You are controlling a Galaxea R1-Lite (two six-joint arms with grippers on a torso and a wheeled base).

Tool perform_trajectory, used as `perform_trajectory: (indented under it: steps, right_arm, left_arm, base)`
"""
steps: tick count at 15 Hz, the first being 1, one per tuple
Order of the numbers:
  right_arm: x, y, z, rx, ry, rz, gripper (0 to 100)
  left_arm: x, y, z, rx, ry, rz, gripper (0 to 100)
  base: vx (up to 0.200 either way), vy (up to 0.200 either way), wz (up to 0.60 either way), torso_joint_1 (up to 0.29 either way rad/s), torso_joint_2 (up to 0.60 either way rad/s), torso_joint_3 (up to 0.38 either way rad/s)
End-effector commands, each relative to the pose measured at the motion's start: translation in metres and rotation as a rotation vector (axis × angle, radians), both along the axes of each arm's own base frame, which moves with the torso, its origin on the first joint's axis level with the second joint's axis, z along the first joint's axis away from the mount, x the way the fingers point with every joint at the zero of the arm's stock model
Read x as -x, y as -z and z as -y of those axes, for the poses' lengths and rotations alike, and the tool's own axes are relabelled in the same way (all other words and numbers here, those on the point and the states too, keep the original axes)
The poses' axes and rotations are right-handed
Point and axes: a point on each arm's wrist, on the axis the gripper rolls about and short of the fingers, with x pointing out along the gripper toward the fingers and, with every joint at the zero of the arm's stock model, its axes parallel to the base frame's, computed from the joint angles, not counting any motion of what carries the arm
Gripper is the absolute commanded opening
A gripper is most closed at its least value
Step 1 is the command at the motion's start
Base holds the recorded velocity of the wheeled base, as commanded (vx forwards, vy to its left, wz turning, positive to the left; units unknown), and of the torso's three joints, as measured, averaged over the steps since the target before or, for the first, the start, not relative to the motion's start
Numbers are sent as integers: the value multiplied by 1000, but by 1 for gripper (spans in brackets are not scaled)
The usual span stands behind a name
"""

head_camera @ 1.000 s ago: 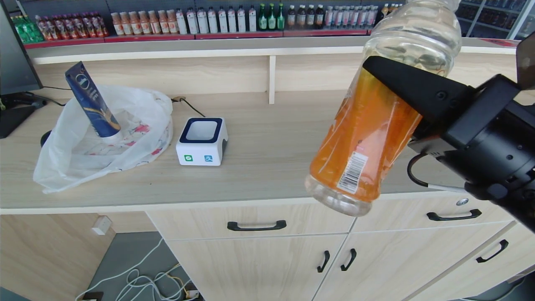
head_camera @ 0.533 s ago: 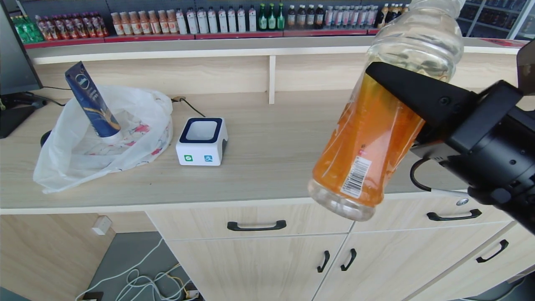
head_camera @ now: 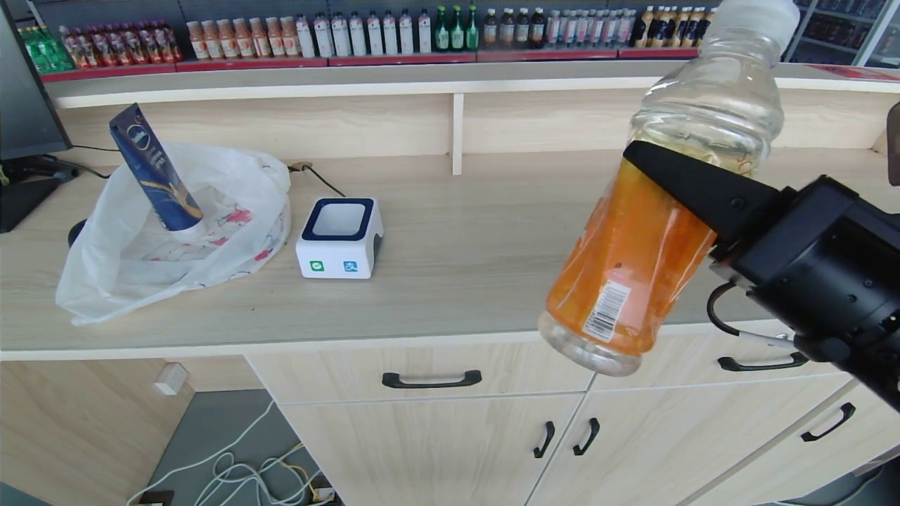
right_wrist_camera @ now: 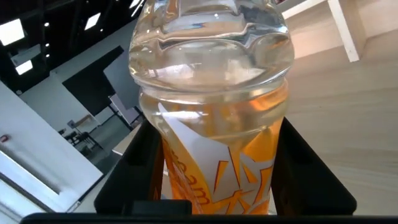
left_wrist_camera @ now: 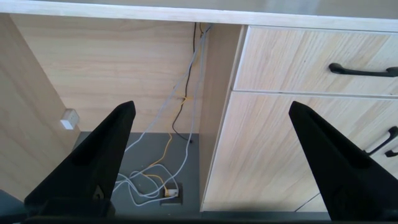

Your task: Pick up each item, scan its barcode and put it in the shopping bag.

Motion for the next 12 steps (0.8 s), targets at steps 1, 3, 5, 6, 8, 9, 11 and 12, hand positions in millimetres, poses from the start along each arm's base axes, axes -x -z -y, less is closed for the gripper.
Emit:
perform_trajectory:
  steps: [1,3,5,6,8,9,11,12]
  right_arm:
    - [-1,15,11,78,67,-4,0]
    - [-12,18,19,170,167,48,0]
    - [-14,18,18,239,226,90,0]
    - [-15,20,19,273,279,96,0]
    - [-19,22,17,344,396,114,0]
    - [-19,22,18,370,433,122,0]
    - [-18,20,21,380,522,111,0]
    - [-16,19,23,375,542,110,0]
  left_arm:
    - [0,0,0,0,0,0,100]
    - [0,0,0,0,0,0,100]
    - [0,0,0,0,0,0,100]
    - [0,0,0,0,-1,0,100]
    - [0,0,0,-4,0,0,100]
    - [0,0,0,-4,0,0,100]
    - [0,0,0,-1,-1,0,100]
    - [0,0,0,-1,0,0,100]
  base:
    - [0,0,0,0,0,0]
    - [0,0,0,0,0,0]
    - [0,0,0,0,0,0]
    - [0,0,0,0,0,0]
    - [0,0,0,0,0,0]
    - [0,0,0,0,0,0]
    - [0,0,0,0,0,0]
    - [0,0,0,0,0,0]
